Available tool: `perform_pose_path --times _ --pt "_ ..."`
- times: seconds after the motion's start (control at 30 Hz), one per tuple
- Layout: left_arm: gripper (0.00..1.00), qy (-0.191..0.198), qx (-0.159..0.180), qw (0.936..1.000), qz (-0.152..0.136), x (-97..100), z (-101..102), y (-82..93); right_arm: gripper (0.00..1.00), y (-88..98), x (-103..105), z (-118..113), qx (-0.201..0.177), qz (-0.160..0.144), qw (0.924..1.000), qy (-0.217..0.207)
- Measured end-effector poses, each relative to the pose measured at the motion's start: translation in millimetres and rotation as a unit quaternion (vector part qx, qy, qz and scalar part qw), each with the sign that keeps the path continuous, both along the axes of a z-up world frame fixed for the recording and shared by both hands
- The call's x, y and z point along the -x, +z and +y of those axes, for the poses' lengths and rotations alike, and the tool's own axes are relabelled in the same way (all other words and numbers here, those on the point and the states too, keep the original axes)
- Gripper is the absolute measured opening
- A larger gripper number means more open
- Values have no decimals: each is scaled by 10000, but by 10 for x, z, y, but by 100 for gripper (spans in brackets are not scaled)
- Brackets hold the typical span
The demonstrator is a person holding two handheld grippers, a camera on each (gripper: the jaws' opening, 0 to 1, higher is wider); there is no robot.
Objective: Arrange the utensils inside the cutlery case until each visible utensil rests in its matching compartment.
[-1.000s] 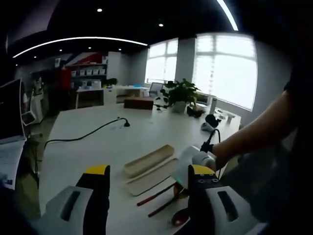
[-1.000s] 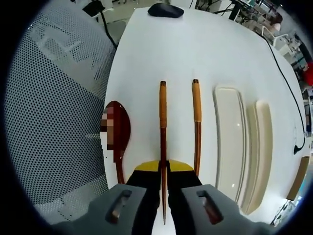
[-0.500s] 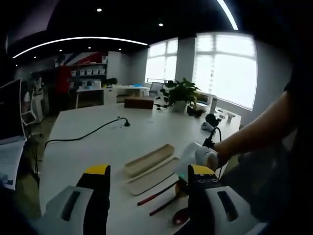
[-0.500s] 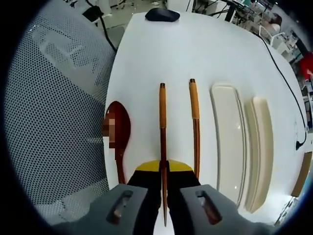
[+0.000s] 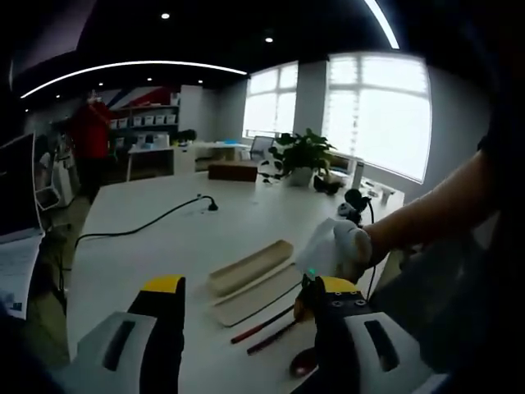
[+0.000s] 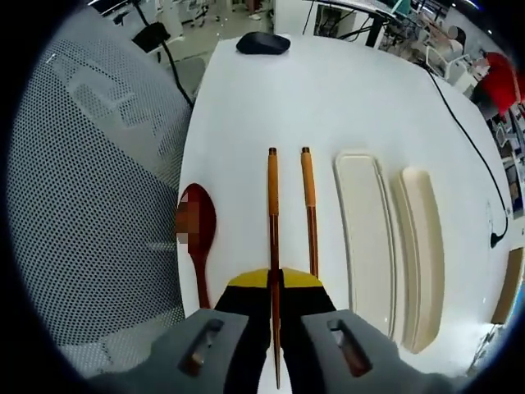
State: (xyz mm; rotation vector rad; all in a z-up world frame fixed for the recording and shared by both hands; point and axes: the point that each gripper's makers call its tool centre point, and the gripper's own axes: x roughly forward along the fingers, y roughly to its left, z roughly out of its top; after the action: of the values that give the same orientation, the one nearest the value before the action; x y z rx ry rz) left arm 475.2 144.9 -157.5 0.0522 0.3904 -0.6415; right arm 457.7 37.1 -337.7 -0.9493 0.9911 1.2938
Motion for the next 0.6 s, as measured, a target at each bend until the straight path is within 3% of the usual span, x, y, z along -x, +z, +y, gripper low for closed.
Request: perform_pose_path --times 0.6 --pt "66 -82 -62 9999 48 19 -32 -27 0 280 -230 -111 -112 -352 9993 -23"
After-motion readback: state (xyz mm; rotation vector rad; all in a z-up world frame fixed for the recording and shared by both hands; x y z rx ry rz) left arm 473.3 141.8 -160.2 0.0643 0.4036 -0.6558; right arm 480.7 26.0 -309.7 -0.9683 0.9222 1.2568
